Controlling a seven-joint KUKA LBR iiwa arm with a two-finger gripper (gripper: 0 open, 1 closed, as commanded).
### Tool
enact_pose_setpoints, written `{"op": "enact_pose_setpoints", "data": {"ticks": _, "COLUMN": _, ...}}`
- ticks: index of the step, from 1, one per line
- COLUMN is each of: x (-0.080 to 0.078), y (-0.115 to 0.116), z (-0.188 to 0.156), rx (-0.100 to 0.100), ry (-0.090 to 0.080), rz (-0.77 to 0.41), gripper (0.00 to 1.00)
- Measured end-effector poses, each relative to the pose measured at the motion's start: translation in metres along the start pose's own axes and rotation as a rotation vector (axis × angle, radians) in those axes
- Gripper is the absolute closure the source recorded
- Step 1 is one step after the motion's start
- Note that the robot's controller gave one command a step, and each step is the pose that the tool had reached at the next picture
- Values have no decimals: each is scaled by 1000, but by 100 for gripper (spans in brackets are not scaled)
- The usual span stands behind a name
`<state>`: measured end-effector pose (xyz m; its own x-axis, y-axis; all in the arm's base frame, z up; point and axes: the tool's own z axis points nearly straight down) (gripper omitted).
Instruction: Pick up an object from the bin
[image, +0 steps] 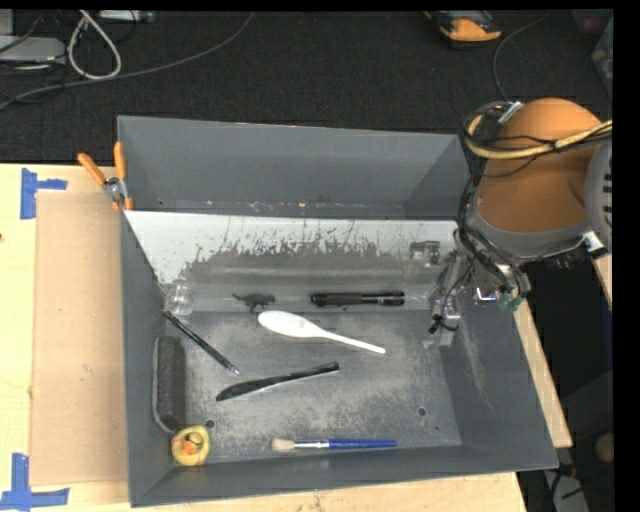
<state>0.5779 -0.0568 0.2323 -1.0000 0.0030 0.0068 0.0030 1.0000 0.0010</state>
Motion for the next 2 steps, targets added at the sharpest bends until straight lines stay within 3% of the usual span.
{"op": "enact_pose_setpoints", "data": {"ticks": 1, "x": -1, "y": 0, "z": -3, "rx": 1, "ry": -6, "rz": -2, "gripper": 0}}
{"op": "enact_pose_setpoints", "data": {"ticks": 2, "x": -22, "y": 10, "z": 82, "rx": 1, "ry": -9, "rz": -140, "gripper": 0}}
